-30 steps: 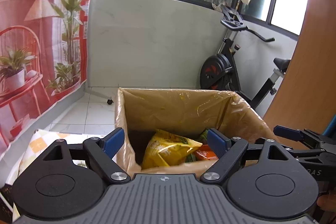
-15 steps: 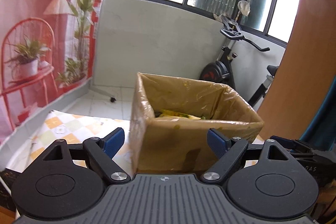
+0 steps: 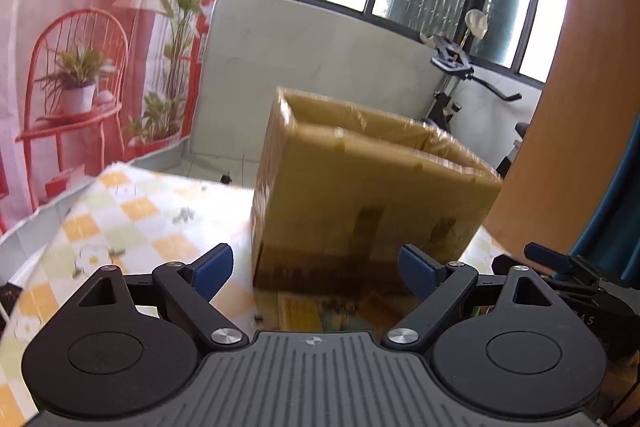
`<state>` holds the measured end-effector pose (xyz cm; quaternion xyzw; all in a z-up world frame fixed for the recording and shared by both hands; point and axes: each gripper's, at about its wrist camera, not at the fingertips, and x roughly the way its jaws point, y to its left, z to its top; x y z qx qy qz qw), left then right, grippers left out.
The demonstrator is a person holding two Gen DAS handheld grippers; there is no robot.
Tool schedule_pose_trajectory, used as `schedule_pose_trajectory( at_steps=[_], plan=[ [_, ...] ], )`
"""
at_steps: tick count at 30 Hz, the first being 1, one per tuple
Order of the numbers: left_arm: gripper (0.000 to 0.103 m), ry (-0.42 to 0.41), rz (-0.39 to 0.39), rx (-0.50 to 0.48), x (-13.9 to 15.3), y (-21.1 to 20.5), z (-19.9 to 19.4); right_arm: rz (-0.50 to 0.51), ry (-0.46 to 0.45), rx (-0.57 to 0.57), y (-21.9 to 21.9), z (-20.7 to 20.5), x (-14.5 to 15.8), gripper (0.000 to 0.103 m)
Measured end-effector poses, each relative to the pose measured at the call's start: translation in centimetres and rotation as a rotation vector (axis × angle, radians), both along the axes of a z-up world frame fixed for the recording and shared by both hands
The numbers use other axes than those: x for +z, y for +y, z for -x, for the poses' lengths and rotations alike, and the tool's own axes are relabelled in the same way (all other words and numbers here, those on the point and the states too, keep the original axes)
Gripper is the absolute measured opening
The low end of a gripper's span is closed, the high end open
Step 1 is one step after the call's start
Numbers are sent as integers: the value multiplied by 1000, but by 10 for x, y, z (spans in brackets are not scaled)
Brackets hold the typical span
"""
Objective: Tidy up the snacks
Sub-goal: 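Move both tools back toward the remaining snacks in front of the box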
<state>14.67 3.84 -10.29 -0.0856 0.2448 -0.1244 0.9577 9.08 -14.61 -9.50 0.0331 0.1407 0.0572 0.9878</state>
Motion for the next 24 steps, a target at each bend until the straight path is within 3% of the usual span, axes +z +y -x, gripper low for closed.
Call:
schedule_pose_trajectory(
  at_steps=[5,10,13,20,24],
  plan=[
    [91,-9,-42,-8,-18,-1,13,23,-8,-30,2,14,-25,89],
    [91,52,-24,1,-37,6,23,-68,48,-73,-13,20,-48,89],
    [91,65,-35,-8,-42,3,28,-62,84,-70,-10,23,-59,89],
    [92,28,-145,-139,-45,-8,42,-46,120,-66,-4,26,-63,89],
    [92,50,-164,-163,-59,-10,51,-59,131,-78,-8,26,-61,89]
  ],
)
